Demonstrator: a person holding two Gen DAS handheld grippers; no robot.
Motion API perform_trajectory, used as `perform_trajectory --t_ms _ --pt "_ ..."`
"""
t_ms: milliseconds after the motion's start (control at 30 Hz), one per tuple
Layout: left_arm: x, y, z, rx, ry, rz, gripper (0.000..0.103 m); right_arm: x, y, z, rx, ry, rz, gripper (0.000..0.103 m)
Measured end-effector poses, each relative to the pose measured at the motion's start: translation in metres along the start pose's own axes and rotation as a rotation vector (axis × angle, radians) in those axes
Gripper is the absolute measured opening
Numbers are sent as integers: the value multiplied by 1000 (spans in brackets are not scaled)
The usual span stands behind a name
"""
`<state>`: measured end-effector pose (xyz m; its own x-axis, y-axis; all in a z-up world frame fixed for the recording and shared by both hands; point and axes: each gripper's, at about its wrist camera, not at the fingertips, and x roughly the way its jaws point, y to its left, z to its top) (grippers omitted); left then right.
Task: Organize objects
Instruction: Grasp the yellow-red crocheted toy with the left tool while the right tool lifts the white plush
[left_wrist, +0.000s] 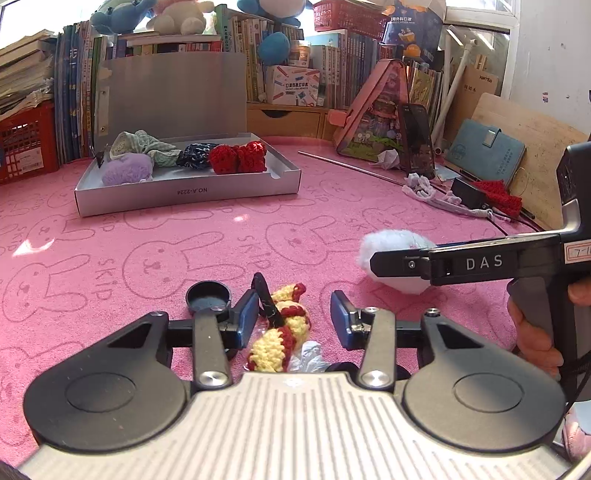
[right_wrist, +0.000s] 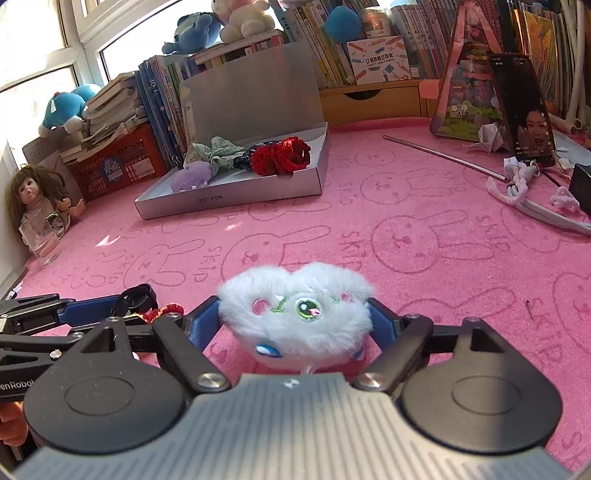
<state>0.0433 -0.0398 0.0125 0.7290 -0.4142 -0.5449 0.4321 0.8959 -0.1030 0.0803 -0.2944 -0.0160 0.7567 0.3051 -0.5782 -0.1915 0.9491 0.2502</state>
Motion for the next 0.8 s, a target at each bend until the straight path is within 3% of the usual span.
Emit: perform_trajectory --t_ms 133,433,567,800 --pt "12 3 -2 -8 50 27 49 1 1 0 -5 3 1 83" --pt "24 -1 -2 22 57 45 49 4 4 1 -14 9 -2 83" --pt "24 -2 -1 28 44 44 31 5 4 1 -20 10 -3 83" --pt "18 2 8 38 5 35 30 6 5 3 -13 6 2 83"
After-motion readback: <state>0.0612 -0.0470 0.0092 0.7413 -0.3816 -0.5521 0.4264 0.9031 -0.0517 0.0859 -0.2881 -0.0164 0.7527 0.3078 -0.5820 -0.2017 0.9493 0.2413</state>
